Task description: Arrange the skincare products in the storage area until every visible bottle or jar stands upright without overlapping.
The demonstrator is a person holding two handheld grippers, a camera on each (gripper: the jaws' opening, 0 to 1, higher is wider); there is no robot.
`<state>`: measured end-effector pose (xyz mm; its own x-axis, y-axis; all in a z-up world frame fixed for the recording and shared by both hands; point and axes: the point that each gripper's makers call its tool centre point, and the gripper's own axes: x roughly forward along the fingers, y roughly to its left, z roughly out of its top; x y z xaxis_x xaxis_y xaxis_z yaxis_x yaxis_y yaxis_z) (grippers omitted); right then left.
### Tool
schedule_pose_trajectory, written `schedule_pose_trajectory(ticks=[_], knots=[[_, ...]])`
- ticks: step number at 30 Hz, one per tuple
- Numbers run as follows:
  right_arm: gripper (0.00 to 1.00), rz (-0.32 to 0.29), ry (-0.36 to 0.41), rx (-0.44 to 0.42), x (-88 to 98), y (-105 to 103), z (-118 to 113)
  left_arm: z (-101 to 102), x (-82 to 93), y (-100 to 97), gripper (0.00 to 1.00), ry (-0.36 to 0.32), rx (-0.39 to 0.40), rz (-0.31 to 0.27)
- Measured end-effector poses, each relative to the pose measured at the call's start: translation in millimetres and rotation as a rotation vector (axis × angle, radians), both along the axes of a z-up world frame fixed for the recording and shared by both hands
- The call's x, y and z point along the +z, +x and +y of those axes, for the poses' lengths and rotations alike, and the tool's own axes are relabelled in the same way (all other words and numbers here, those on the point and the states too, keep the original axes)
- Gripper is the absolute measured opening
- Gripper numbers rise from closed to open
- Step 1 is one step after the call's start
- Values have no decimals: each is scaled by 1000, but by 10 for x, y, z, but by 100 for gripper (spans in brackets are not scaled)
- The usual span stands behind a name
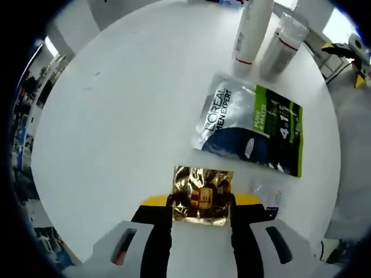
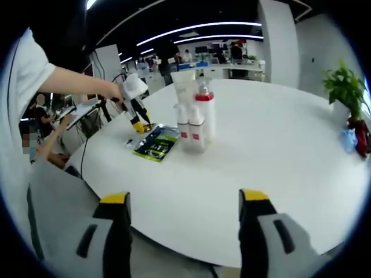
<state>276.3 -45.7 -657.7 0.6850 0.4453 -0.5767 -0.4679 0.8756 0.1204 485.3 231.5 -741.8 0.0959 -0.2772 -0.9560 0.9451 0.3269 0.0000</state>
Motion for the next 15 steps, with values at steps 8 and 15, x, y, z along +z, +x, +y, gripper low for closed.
schedule_pose_trajectory(ticks=[8, 15], knots=[[76, -2, 0, 9, 2, -6, 16, -72, 146, -35, 17, 15, -65, -29], [76, -2, 2, 7, 4, -4, 13, -18, 247, 166, 36, -32, 40, -67]])
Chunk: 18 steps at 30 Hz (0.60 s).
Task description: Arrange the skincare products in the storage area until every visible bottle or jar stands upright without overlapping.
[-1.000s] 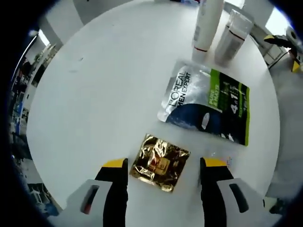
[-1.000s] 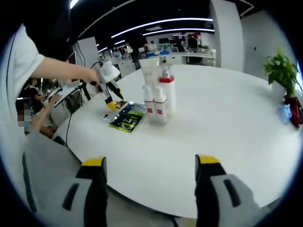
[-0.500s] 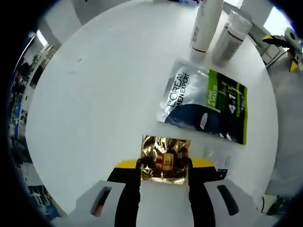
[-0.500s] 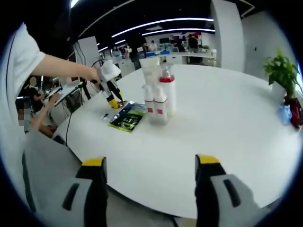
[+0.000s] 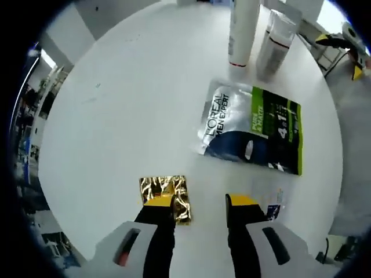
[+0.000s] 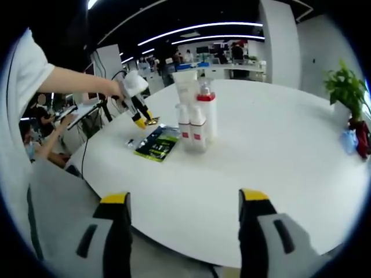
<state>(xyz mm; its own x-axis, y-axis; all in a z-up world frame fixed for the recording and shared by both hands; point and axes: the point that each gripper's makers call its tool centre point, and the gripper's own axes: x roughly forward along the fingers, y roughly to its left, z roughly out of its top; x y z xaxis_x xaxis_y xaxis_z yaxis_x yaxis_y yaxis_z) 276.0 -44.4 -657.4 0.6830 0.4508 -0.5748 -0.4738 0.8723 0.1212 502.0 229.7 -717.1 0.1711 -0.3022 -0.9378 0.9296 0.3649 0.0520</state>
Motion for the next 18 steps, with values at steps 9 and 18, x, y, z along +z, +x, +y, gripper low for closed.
schedule_pose_trajectory(ticks=[9, 18], knots=[[76, 11, -5, -5, -20, 1, -10, 340, -163, 275, 43, 77, 60, 18], [76, 22, -9, -21, -41, 8, -38, 264, -296, 318, 49, 110, -38, 56]])
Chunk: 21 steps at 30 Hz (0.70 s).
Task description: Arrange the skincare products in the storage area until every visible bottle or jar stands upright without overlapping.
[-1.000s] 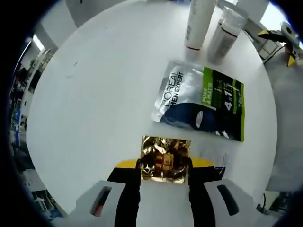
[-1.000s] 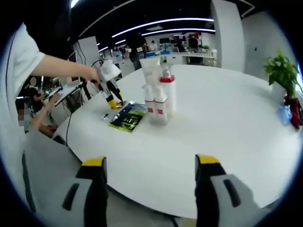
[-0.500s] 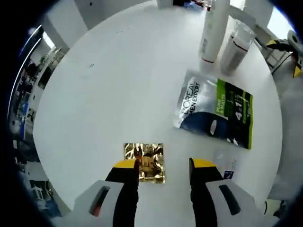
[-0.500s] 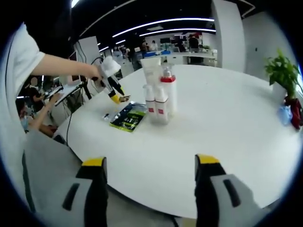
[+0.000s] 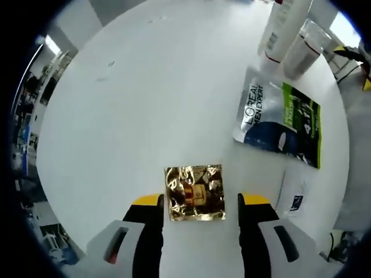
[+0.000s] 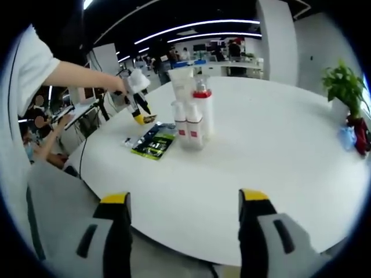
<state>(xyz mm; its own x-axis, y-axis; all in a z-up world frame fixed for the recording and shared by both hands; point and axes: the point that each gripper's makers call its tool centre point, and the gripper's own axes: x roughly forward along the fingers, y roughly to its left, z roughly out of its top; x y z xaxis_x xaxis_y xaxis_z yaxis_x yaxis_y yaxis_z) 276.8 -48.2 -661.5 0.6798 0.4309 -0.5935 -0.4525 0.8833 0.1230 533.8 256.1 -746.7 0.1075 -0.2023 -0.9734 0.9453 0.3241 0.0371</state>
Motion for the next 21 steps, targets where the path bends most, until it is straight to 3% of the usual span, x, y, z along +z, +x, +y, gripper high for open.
schedule_pose_trajectory(ticks=[15, 18, 21], knots=[[76, 5, -4, -8, -16, 4, -17, -5, -76, 14, 47, 26, -43, 42], [76, 4, -3, -9, -10, 5, -16, -27, -65, 9, 36, 15, -51, 38], [76, 2, -3, -10, -9, 6, -18, -41, -75, 0, 36, 6, -43, 36]])
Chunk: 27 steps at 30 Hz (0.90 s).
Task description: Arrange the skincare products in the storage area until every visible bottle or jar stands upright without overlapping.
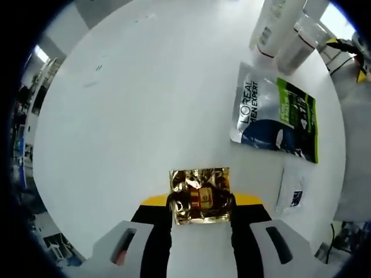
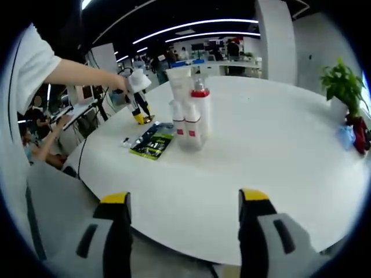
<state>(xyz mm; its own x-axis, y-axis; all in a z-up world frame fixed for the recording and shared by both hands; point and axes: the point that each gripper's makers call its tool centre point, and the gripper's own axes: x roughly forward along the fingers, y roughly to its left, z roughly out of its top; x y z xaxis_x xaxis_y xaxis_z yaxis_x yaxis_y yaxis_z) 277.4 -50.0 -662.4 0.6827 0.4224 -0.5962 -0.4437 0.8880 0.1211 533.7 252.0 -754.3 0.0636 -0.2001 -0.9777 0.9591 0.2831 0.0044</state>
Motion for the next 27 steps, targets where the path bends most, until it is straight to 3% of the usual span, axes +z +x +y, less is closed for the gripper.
schedule_pose_trajectory(ticks=[8, 16, 27], knots=[[76, -2, 1, 0, 3, 2, 1, -29, 25, -91, 36, -4, -13, 11], [76, -5, 1, 6, 11, -4, 15, -98, 141, -240, 36, 15, -100, 5], [76, -12, 2, 8, 21, 0, 16, -215, 143, -482, 36, 50, -197, 30]])
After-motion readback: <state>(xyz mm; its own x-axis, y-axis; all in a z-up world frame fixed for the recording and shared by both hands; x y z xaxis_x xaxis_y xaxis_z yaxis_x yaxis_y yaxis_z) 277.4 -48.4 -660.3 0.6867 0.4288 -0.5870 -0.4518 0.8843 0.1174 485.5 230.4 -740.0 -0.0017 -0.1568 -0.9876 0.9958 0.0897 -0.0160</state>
